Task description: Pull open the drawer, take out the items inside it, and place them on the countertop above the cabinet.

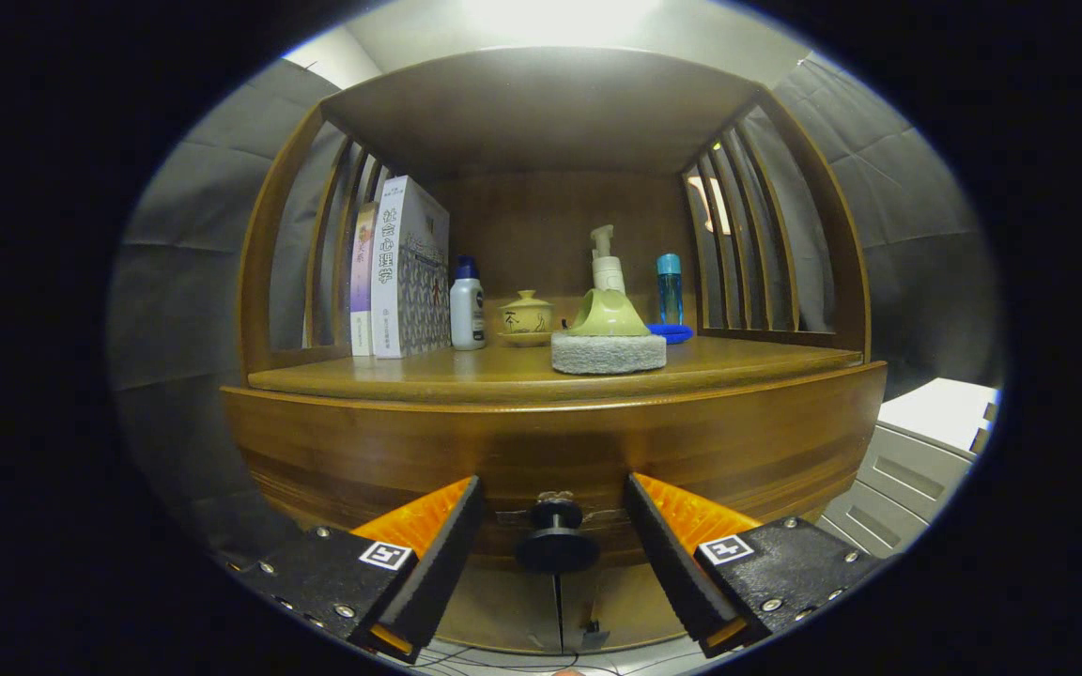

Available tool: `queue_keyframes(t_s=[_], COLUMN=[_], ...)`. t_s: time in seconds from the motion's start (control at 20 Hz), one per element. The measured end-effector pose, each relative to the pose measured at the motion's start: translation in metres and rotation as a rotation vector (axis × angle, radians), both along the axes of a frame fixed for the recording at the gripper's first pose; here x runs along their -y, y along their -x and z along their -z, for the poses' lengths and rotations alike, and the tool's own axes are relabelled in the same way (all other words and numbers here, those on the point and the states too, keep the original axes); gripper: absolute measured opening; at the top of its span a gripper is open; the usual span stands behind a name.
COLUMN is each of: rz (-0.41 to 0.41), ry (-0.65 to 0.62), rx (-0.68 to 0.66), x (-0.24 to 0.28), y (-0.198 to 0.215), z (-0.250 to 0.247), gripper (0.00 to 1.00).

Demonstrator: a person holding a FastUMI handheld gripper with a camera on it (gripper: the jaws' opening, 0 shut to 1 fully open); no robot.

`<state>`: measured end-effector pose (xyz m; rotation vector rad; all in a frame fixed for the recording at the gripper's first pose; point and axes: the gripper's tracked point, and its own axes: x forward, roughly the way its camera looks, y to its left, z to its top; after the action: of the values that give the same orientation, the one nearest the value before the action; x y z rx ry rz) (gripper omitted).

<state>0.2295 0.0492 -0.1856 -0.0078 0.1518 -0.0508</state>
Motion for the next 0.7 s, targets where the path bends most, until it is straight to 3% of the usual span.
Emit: queue_keyframes(t_s=[0.4, 0.7], rz=[0.009, -0.016], ry=[0.035, 0.054], rx=[0.008, 0.018], x=[-0.001, -0.007], y=[-0.011, 0.015], z=[0.002, -0.017], gripper=[0.95, 0.96])
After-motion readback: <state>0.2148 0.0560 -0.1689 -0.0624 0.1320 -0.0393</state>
